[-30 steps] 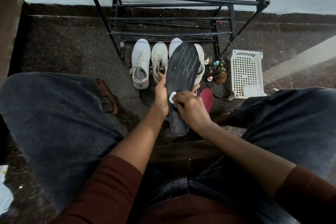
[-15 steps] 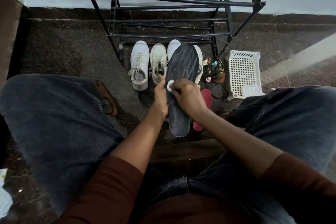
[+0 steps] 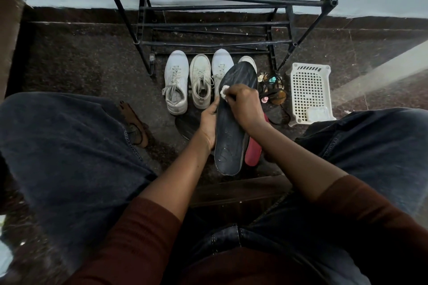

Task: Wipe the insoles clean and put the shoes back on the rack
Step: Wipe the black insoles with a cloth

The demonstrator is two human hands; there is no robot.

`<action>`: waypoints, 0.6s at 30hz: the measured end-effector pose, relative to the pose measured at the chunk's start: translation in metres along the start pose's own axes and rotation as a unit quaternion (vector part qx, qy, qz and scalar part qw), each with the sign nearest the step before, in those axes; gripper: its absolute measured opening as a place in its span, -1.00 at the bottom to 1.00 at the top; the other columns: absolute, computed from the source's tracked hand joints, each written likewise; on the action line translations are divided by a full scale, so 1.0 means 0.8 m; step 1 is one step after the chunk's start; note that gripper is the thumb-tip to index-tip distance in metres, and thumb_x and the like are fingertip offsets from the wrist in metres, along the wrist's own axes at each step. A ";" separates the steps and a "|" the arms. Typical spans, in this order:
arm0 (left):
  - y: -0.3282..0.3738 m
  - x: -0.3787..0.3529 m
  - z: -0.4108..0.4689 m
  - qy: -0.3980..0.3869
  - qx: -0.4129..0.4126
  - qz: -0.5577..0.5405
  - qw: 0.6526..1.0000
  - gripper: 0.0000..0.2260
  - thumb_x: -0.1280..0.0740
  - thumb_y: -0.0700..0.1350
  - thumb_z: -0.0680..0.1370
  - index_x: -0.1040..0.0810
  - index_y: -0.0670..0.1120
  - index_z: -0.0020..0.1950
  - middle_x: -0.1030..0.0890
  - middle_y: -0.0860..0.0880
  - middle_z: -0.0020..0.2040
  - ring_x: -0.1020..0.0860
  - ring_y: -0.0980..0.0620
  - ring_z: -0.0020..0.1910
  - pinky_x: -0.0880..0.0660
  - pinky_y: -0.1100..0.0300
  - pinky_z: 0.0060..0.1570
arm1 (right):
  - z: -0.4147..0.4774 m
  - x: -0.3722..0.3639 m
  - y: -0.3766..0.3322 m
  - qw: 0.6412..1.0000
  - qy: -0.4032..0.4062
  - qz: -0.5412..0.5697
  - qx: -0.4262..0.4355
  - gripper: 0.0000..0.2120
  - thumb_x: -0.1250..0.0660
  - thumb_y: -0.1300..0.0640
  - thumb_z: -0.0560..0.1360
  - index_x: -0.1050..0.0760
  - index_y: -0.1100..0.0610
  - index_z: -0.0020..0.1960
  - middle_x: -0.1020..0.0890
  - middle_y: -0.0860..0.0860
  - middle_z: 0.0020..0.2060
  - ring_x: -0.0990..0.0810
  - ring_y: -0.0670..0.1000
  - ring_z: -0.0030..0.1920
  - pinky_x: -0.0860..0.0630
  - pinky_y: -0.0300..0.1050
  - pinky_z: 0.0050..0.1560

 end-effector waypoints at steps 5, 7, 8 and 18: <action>0.004 0.016 0.009 0.032 0.000 -0.004 0.999 -0.37 0.04 0.12 0.66 -0.68 -0.17 -0.26 -0.67 -0.12 -0.29 -0.66 0.00 -0.28 -0.57 0.20 -0.14 | -0.047 -0.006 -0.011 0.998 -0.040 0.021 0.050 -0.86 -0.32 0.41 0.37 -0.61 0.33 -0.10 -0.65 0.21 -0.15 -0.61 0.17 -0.10 -0.41 -0.12 -0.01; 0.005 0.017 0.012 0.041 -0.002 0.022 0.999 -0.43 0.06 0.11 0.66 -0.63 -0.20 -0.12 -0.68 -0.11 -0.26 -0.64 -0.02 -0.20 -0.53 0.17 -0.05 | -0.066 -0.006 -0.013 0.996 -0.056 0.033 0.060 -0.89 -0.33 0.43 0.36 -0.60 0.34 -0.14 -0.65 0.21 -0.19 -0.61 0.18 -0.12 -0.41 -0.10 -0.03; 0.004 0.016 0.012 0.044 0.002 0.023 0.999 -0.49 0.05 0.08 0.66 -0.57 -0.21 -0.06 -0.68 -0.11 -0.25 -0.61 -0.03 -0.16 -0.49 0.17 0.01 | -0.069 -0.007 -0.012 0.996 -0.060 0.035 0.062 -0.89 -0.33 0.43 0.36 -0.60 0.34 -0.15 -0.65 0.21 -0.19 -0.61 0.19 -0.11 -0.42 -0.08 -0.03; -0.005 0.006 0.004 0.052 0.021 0.012 0.998 -0.56 -0.01 -0.06 0.66 -0.58 -0.21 -0.19 -0.63 -0.13 -0.38 -0.62 -0.01 -0.38 -0.51 0.16 -0.14 | 0.006 -0.014 0.010 0.999 0.003 0.001 -0.033 -0.84 -0.27 0.40 0.41 -0.60 0.36 -0.07 -0.62 0.27 -0.10 -0.57 0.22 -0.04 -0.44 0.03 -0.02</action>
Point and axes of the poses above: each hand's wrist, its own z-axis towards the middle knuckle, its own x-axis out of the back of the hand, y = z × x, the point moved 1 cm from there along z, towards the middle knuckle
